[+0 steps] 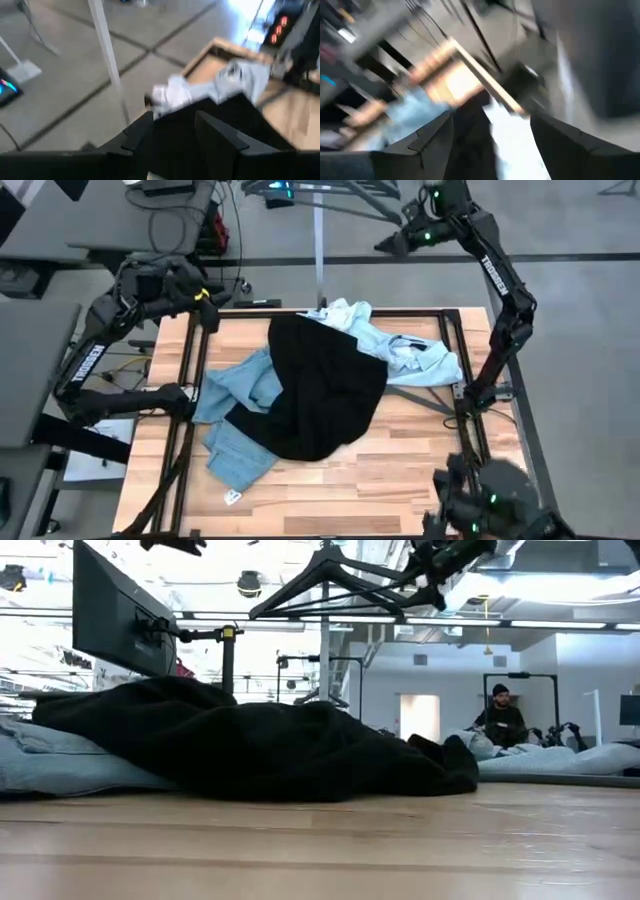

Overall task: Hang clothes
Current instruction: Hang the grey hanger on the rack

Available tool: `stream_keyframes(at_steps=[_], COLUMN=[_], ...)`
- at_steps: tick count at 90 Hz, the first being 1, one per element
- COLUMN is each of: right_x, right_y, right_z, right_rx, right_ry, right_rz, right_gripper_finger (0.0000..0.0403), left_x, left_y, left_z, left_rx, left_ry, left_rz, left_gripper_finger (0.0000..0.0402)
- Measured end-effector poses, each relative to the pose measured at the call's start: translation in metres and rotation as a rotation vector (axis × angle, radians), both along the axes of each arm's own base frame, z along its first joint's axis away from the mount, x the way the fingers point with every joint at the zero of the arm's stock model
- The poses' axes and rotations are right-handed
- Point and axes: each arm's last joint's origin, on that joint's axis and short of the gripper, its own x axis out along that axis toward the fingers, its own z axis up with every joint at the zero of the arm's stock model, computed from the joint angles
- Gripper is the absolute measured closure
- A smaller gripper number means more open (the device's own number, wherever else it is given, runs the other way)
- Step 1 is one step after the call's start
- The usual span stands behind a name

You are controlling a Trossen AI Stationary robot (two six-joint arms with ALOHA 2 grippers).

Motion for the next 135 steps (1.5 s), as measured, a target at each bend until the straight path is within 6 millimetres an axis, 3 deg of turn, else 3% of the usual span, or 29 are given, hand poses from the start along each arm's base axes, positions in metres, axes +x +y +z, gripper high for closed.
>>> stream_keyframes(at_steps=[19,30,39,54,65,78,87,95,107,115,125,135], right_x=[0.025,0.042,0.05,0.045,0.041,0.036,0.033,0.033,0.032,0.03,0.028,0.031], right_y=[0.045,0.066,0.083,0.143,0.184,0.215,0.225,0.225,0.215,0.22,0.227,0.237], right_z=[-0.009,-0.03,-0.065,-0.13,-0.17,-0.221,-0.257,-0.282,-0.308,-0.326,-0.338,-0.337], right_rx=[-0.028,0.058,0.187,0.362,0.422,0.493,0.507,0.389,0.298,0.279,0.246,0.21], right_ry=[0.305,0.435,0.589,0.79,0.752,0.791,0.841,0.848,0.882,0.909,0.922,0.918], right_rz=[-0.038,-0.025,0.011,0.036,-0.061,-0.144,-0.179,-0.192,-0.184,-0.186,-0.169,-0.134], right_gripper_finger=[0.0154,0.0154,0.0154,0.0154,0.0154,0.0154,0.0154,0.0154,0.0154,0.0154,0.0155,0.0155], left_x=[0.01,0.021,0.033,0.077,0.113,0.153,0.172,0.183,0.19,0.193,0.196,0.198], left_y=[-0.002,0.0,0.001,-0.009,-0.024,-0.041,-0.043,-0.045,-0.052,-0.057,-0.06,-0.062], left_z=[-0.038,-0.07,-0.096,-0.146,-0.181,-0.228,-0.246,-0.267,-0.29,-0.301,-0.317,-0.33], left_rx=[-0.076,-0.142,-0.194,-0.305,-0.332,-0.429,-0.456,-0.475,-0.572,-0.575,-0.606,-0.633], left_ry=[-0.009,-0.041,-0.081,-0.103,-0.148,-0.208,-0.211,-0.174,-0.106,-0.073,-0.029,0.002], left_rz=[-0.102,-0.107,-0.116,-0.235,-0.344,-0.407,-0.415,-0.412,-0.396,-0.386,-0.363,-0.325], left_gripper_finger=[0.0274,0.0274,0.0274,0.0274,0.0274,0.0274,0.0274,0.0274,0.0274,0.0274,0.0274,0.0274])
